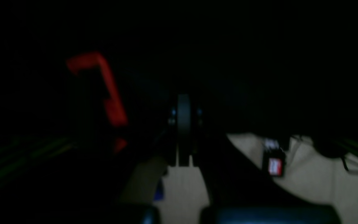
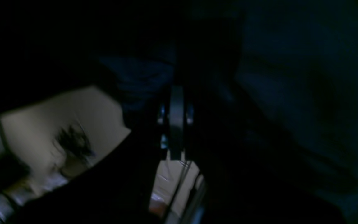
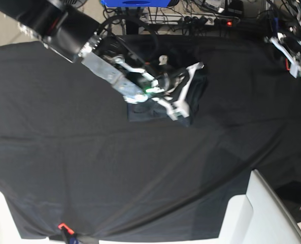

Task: Fold the T-shirt properly
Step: 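Grip and tuck the bundle's loose fabric with the right gripper, then release the fabric and withdraw the right gripper beside the bundle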

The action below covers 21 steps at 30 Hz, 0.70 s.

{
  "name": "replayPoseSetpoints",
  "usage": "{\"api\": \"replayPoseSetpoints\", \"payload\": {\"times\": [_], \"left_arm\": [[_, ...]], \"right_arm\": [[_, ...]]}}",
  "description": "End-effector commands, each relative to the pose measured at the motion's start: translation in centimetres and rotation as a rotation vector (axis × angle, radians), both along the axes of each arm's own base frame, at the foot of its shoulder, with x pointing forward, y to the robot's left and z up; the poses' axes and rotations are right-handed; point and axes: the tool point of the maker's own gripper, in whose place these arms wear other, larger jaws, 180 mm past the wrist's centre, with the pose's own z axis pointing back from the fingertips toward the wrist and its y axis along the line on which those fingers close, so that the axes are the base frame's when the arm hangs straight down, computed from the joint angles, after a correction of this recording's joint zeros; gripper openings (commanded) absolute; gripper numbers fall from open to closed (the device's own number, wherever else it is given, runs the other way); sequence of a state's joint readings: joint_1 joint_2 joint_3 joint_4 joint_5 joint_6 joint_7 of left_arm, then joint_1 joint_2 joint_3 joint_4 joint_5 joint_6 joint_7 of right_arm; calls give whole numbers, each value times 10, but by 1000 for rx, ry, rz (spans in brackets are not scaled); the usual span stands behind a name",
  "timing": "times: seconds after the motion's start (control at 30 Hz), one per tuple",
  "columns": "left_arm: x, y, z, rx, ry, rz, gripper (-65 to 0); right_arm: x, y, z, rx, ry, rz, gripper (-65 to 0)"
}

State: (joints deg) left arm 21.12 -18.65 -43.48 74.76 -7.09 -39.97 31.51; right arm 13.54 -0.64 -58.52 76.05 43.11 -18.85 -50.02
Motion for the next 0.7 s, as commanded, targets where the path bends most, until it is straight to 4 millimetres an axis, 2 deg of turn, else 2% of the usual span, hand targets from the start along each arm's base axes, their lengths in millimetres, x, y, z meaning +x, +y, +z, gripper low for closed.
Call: {"api": "replayPoseSetpoints", "payload": {"times": [0.0, 0.1, 0.27, 0.37, 0.47, 0.53, 0.63, 0.67], "left_arm": [[10, 10, 13, 28, -33, -9, -650], [24, 9, 17, 27, -63, -10, -650], [40, 9, 23, 26, -100, -9, -650], [51, 0, 23, 16, -109, -37, -650], [54, -10, 18, 6, -95, -70, -650], [53, -6, 19, 16, -88, -77, -650], [48, 1, 20, 26, -77, -71, -650], [40, 9, 21, 41, -62, -64, -650]], "right_arm": [[1, 18, 15, 34, -36, 54, -650], [-16, 34, 15, 16, -62, 165, -648], [-22, 43, 8, -17, -42, 237, -648], [-27, 46, 8, 6, -58, 332, -648], [-28, 51, 20, 26, -60, 338, -650], [-26, 54, 33, 48, -76, 322, -650], [-6, 47, 56, 88, -102, 206, -650], [2, 43, 61, 96, -108, 159, -650]]}}
